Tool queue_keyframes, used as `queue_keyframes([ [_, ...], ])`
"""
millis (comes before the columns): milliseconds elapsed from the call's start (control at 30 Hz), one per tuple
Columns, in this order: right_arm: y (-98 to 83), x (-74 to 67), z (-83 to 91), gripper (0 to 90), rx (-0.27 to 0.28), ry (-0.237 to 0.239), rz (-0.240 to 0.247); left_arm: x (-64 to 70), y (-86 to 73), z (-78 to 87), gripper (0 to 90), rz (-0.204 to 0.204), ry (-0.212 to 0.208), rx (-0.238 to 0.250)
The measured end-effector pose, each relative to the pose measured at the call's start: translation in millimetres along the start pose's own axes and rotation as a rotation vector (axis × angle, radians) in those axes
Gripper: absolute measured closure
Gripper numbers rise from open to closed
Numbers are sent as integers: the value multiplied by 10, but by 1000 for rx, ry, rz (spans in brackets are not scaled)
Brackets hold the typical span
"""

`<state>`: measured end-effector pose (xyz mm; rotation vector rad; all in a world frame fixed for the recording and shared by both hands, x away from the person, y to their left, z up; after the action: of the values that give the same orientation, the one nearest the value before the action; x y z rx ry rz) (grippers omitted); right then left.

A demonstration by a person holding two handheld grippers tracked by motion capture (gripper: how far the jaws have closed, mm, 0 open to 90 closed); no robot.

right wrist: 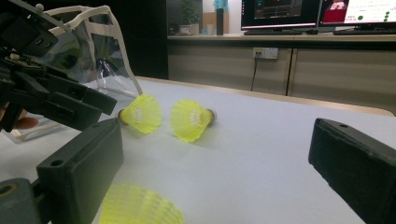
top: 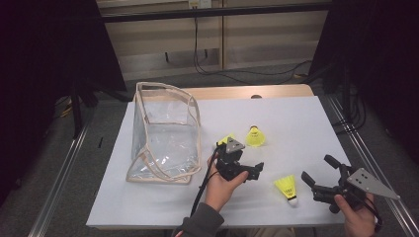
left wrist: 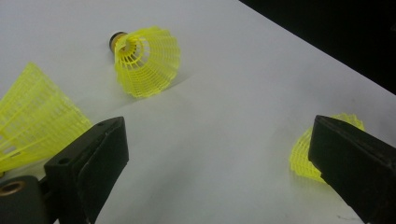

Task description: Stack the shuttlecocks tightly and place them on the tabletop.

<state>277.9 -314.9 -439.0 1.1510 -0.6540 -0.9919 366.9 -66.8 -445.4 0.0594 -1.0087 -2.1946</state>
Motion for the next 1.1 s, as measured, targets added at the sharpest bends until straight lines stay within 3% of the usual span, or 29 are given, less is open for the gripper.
queue_keyframes([
  [267,2,1,1,27,1,-1,0,70,-114,42,36,-56,-41,6],
  [400,3,-9,-3,27,1,0,-6,62,-144,52,35,-55,-31,19],
  [667,1,-11,-3,27,1,3,-4,61,-247,65,35,-78,-61,-1],
  [800,-2,-1,-5,27,1,-4,-6,40,-311,86,35,-79,-52,-29],
  [900,0,3,-2,27,0,-4,-1,49,-349,111,35,-81,-66,-20],
  [1100,2,-14,-8,27,1,0,2,42,-437,153,35,-124,-56,-19],
])
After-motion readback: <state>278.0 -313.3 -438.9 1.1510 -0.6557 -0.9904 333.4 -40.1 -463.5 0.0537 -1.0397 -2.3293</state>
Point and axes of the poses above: each handheld gripper's, and its own axes: z roughly backward along the jaws, y roughly out of its top, x roughly to its right, the point moved 5 cm from there along -z, roughly forward along the jaws, and after that the axes turned 12 degrees about -x, right-handed, at the moved point
